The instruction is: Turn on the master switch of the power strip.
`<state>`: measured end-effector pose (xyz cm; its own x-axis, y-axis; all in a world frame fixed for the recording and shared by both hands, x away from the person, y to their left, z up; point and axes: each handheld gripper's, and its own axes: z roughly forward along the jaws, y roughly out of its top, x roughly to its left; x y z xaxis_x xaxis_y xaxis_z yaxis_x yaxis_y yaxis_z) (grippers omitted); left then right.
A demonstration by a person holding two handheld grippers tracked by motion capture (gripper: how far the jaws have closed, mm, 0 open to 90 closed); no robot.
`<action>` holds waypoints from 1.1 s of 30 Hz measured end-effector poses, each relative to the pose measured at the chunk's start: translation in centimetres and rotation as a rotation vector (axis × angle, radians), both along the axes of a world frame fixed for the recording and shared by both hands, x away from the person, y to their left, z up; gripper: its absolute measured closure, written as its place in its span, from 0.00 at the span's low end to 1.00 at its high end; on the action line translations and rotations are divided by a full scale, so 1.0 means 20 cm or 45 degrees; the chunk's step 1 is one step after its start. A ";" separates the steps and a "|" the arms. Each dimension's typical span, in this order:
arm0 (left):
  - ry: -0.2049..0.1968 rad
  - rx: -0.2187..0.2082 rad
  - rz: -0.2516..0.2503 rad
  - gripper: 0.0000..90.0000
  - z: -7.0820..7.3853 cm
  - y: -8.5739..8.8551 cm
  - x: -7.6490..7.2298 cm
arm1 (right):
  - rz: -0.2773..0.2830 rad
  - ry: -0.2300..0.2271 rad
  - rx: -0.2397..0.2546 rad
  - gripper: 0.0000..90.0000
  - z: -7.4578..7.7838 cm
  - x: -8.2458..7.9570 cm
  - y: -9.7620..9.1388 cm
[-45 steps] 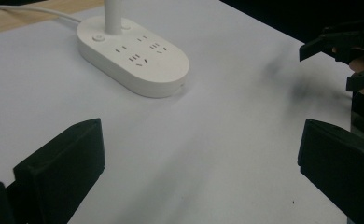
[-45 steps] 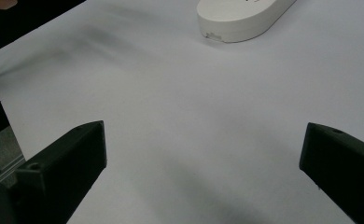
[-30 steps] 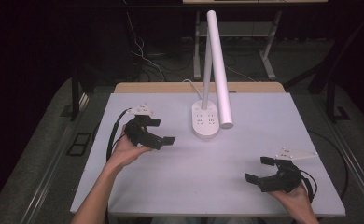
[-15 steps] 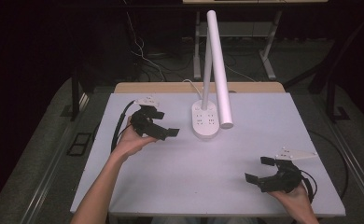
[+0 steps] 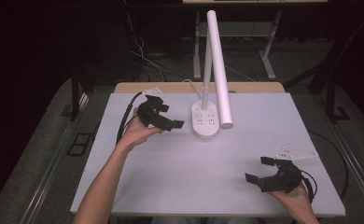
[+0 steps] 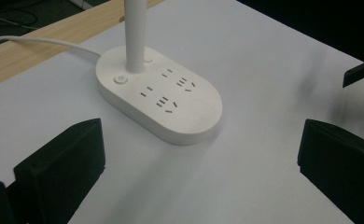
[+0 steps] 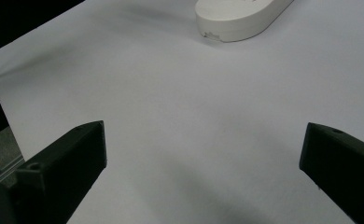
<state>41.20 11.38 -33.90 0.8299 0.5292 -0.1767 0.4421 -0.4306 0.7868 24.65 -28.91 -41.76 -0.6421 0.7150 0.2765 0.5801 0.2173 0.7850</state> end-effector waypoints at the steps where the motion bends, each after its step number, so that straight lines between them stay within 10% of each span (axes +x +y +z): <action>1: 0.001 -0.005 0.001 0.00 0.00 0.00 0.01 | 0.000 0.000 0.000 0.00 0.00 0.00 0.00; 33: 0.102 0.025 0.041 0.08 -0.08 -0.15 0.34 | 0.012 -0.005 0.000 0.00 0.00 0.00 0.00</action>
